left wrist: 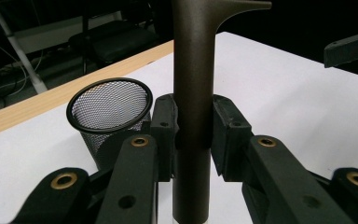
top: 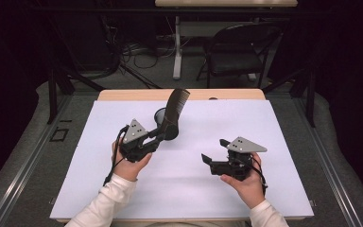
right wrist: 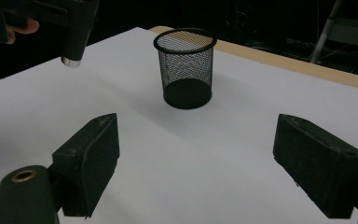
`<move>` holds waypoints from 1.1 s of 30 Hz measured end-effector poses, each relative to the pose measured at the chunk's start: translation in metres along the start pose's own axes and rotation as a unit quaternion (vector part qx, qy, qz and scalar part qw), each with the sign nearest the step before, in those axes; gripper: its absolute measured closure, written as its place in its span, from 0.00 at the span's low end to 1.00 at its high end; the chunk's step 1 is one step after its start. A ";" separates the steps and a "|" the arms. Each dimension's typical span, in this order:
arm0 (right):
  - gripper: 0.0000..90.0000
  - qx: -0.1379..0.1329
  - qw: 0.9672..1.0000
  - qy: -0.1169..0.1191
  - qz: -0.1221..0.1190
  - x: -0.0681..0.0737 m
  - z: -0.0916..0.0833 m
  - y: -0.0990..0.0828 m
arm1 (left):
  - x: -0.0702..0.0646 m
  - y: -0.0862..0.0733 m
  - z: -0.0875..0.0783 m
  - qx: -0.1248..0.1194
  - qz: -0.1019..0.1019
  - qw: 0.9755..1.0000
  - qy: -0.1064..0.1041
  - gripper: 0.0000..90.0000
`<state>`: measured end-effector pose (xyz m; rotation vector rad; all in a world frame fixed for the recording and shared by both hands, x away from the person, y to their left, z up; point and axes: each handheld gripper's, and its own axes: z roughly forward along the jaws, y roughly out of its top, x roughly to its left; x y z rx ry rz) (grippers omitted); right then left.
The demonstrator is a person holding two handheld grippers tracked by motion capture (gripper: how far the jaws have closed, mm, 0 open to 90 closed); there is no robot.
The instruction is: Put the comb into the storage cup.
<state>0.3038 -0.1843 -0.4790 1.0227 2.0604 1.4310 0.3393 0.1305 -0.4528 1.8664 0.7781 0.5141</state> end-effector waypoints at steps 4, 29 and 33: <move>0.16 -0.001 1.000 0.010 0.002 0.001 0.004 0.005 | 0.000 -0.001 0.000 -0.004 -0.001 1.000 0.003 0.81; 0.34 -0.057 0.997 0.045 0.024 0.000 0.021 0.034 | -0.002 -0.006 0.004 -0.002 0.006 1.000 0.009 0.81; 0.34 -0.052 0.998 0.044 0.017 0.000 0.023 0.040 | -0.002 -0.006 0.005 -0.002 0.007 1.000 0.010 0.81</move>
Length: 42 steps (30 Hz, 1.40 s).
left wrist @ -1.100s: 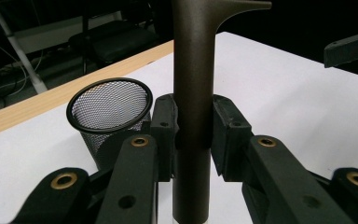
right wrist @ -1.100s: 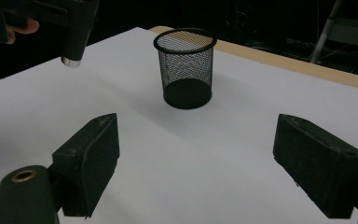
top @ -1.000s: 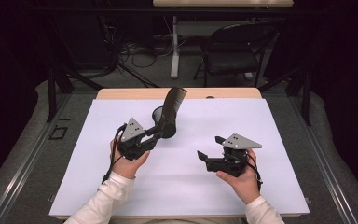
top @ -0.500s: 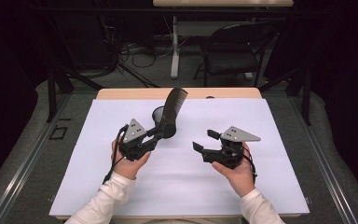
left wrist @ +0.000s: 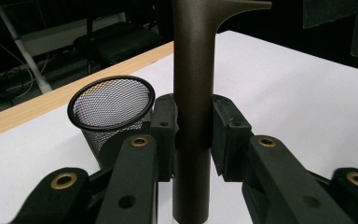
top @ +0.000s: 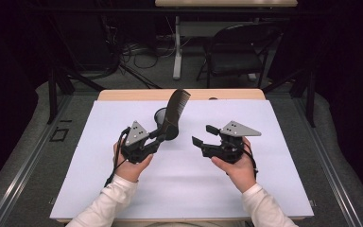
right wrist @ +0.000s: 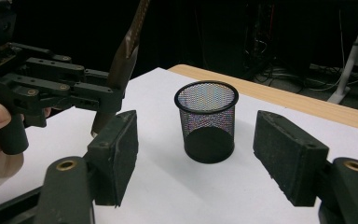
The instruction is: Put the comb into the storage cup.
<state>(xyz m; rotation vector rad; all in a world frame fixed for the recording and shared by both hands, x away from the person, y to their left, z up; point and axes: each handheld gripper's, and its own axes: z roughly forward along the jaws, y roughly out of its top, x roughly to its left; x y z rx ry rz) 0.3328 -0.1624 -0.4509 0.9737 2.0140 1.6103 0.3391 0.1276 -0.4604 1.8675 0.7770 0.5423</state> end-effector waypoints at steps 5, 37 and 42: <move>0.34 0.014 1.000 0.009 0.003 -0.001 0.003 0.009 | 0.000 0.000 0.000 -0.003 0.000 1.000 0.002 0.81; 0.34 0.074 0.995 0.029 0.061 -0.016 0.015 0.037 | -0.001 -0.002 0.001 -0.007 -0.002 1.000 0.005 0.81; 0.34 0.078 0.994 0.029 0.067 -0.016 0.016 0.038 | -0.001 -0.002 0.001 -0.008 -0.001 1.000 0.005 0.81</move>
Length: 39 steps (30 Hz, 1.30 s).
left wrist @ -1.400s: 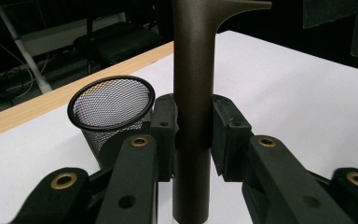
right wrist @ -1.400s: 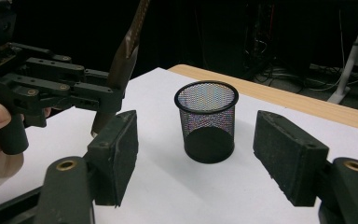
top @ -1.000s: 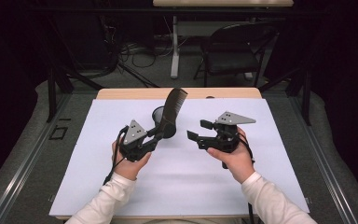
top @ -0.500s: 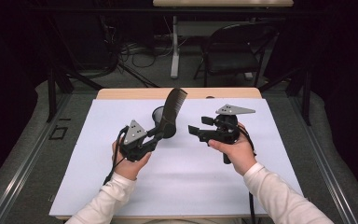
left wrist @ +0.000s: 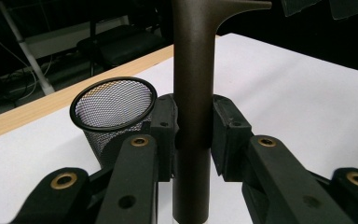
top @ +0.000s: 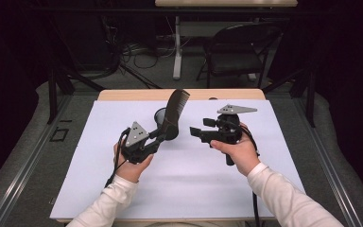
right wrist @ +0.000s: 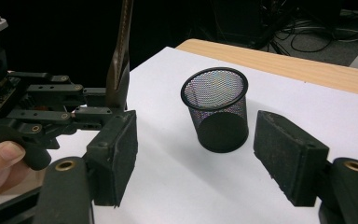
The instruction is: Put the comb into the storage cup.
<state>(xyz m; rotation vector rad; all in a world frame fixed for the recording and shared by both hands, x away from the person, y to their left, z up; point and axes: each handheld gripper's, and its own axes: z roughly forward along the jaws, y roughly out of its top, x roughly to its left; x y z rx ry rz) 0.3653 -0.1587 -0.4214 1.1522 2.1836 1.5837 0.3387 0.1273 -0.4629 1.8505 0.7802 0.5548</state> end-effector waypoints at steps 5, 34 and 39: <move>0.34 0.004 1.000 0.005 0.003 0.001 0.001 0.002 | 0.000 0.000 0.000 0.000 0.000 1.000 0.000 0.81; 0.39 0.028 0.994 0.034 0.095 -0.002 0.011 0.021 | 0.001 -0.002 0.000 -0.002 -0.001 1.000 0.003 0.81; 0.41 0.039 0.992 0.038 0.111 -0.004 0.014 0.025 | 0.001 -0.002 0.001 -0.002 -0.001 1.000 0.003 0.81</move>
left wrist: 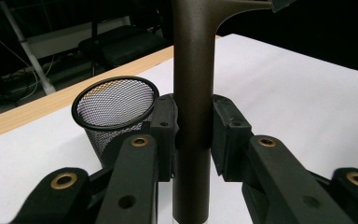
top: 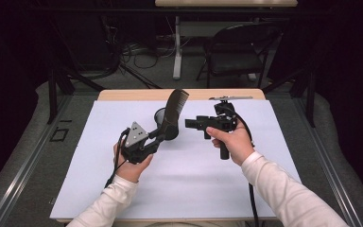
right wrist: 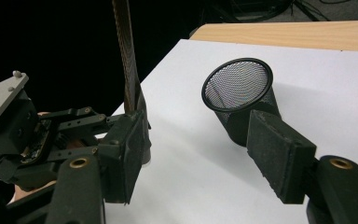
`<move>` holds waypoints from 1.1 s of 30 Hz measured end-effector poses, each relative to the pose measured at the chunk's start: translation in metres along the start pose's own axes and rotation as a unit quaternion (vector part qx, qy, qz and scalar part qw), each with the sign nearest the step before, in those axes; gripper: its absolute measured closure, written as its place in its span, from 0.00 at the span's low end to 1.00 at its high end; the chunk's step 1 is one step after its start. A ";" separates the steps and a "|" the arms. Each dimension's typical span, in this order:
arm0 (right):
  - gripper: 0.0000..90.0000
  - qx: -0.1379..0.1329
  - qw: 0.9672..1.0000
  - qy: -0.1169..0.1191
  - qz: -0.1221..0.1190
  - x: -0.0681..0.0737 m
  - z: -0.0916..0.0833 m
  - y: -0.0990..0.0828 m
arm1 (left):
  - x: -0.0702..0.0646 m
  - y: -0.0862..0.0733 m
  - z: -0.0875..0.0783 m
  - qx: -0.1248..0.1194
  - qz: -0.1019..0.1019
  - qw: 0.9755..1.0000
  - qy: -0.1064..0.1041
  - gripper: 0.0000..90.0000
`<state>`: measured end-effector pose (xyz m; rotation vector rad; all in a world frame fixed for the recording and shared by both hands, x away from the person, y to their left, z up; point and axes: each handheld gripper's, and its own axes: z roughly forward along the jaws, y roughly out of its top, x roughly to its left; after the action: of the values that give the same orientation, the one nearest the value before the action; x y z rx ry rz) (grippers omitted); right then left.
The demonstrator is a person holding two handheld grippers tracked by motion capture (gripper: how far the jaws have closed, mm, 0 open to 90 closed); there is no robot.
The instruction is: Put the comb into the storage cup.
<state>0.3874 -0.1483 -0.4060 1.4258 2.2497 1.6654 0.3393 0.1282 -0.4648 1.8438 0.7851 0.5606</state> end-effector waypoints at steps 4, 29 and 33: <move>0.42 0.000 1.000 0.006 0.002 0.000 0.003 0.004 | 0.000 0.000 0.000 0.001 0.000 1.000 0.000 0.81; 0.52 -0.007 1.000 0.016 -0.021 0.010 0.007 0.014 | -0.001 -0.002 0.002 0.005 0.001 1.000 -0.002 0.81; 0.52 -0.009 0.999 0.020 -0.024 0.011 0.008 0.015 | -0.002 -0.002 0.003 0.006 0.001 1.000 -0.004 0.81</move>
<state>0.3944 -0.1340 -0.3930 1.3364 2.2639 1.7102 0.3398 0.1254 -0.4681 1.8574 0.7839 0.5503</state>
